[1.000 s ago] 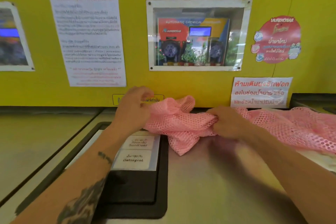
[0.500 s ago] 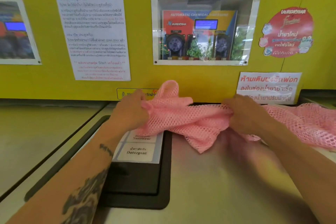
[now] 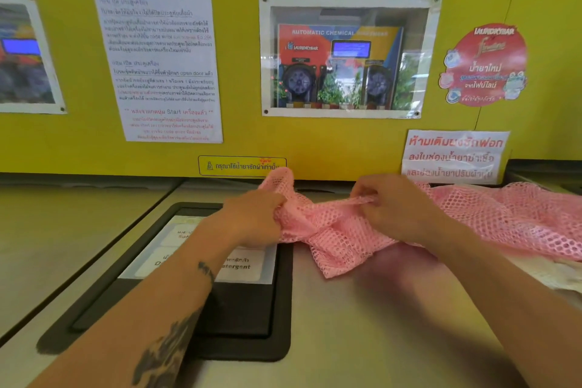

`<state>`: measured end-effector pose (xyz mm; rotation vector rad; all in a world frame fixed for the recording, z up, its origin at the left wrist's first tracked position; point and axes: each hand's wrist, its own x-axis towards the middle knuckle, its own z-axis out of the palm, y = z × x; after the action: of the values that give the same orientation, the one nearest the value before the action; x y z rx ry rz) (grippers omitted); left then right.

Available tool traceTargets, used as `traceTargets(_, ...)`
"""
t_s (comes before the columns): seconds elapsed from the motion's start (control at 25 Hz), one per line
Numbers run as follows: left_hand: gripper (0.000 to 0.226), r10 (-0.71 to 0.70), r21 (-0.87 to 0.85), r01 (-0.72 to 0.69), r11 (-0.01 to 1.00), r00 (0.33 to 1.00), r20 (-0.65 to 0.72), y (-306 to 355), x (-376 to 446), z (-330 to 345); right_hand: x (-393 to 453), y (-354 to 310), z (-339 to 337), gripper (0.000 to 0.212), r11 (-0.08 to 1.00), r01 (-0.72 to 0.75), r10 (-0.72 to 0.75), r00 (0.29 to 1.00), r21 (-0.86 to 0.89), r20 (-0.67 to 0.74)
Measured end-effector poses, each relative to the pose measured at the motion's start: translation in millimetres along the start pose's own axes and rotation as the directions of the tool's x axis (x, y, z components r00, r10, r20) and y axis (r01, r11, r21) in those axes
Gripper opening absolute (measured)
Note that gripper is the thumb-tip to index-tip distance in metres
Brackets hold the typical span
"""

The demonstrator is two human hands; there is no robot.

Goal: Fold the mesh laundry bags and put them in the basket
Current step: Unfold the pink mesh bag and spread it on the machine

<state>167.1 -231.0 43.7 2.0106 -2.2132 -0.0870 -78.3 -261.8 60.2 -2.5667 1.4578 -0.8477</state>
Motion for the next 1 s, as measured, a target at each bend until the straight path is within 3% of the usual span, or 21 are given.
traceTargets(0.12,0.008,-0.094,-0.034,0.089,0.995,0.958,-0.271,-8,-3,-13,2,-1,-5,0.021,0.994,0.023,-0.060,0.938,-0.110,-0.342)
traceTargets(0.16,0.020,-0.100,-0.078,0.077,0.994,0.929,-0.355,-9,-5,-18,2,-1,-6,0.021,0.995,0.021,-0.058,0.915,-0.096,-0.399)
traceTargets(0.24,0.043,-0.152,-0.322,0.028,0.946,0.917,-0.369,-16,-13,-30,4,-1,-9,0.016,1.000,0.015,-0.008,0.894,0.012,-0.448)
traceTargets(0.32,0.059,-0.215,-0.624,-0.034,0.781,0.923,-0.320,-23,-23,-42,4,0,-11,0.011,0.992,0.000,0.053,0.907,0.125,-0.418)
traceTargets(0.36,0.062,-0.260,-0.678,-0.039,0.734,0.906,-0.335,-28,-25,-45,4,1,-10,0.012,0.991,-0.023,0.072,0.919,0.130,-0.388)
traceTargets(0.52,0.039,-0.475,-0.489,0.237,0.839,0.759,-0.446,-41,-19,-38,4,9,1,0.022,0.980,-0.119,0.081,0.971,-0.159,-0.226)
traceTargets(0.6,0.021,-0.518,-0.429,0.327,0.842,0.710,-0.476,-49,-16,-31,2,9,0,0.031,0.969,-0.124,0.071,0.969,-0.215,-0.238)
traceTargets(0.68,0.031,-0.479,-0.393,0.289,0.873,0.660,-0.579,-50,-19,-30,-1,4,-5,0.044,0.976,-0.091,0.034,0.961,-0.198,-0.273)
traceTargets(0.72,0.026,-0.413,-0.367,0.214,0.905,0.645,-0.643,-45,-20,-31,-2,-1,-7,0.048,0.982,-0.041,-0.008,0.965,-0.184,-0.262)
traceTargets(0.76,0.019,-0.327,-0.339,0.119,0.933,0.675,-0.662,-37,-21,-31,-5,-7,-8,0.048,0.988,0.028,-0.062,0.974,-0.154,-0.220)
traceTargets(0.8,0.015,-0.229,-0.327,0.019,0.945,0.754,-0.616,-25,-23,-29,-7,-13,-6,0.044,0.989,0.107,-0.121,0.982,-0.102,-0.145)
traceTargets(0.88,0.023,-0.010,-0.362,-0.104,0.926,0.954,-0.298,0,-27,-16,-12,-25,1,0.033,0.987,0.155,-0.157,0.985,0.030,0.065)
traceTargets(0.96,0.047,0.078,-0.277,-0.061,0.959,0.996,0.052,12,-23,2,-16,-29,3,0.027,0.994,0.076,-0.094,0.955,0.075,0.280)
traceTargets(1.0,0.056,0.050,-0.151,-0.031,0.988,0.991,0.125,13,-20,6,-17,-29,2,0.024,0.998,0.047,-0.061,0.932,0.048,0.358)
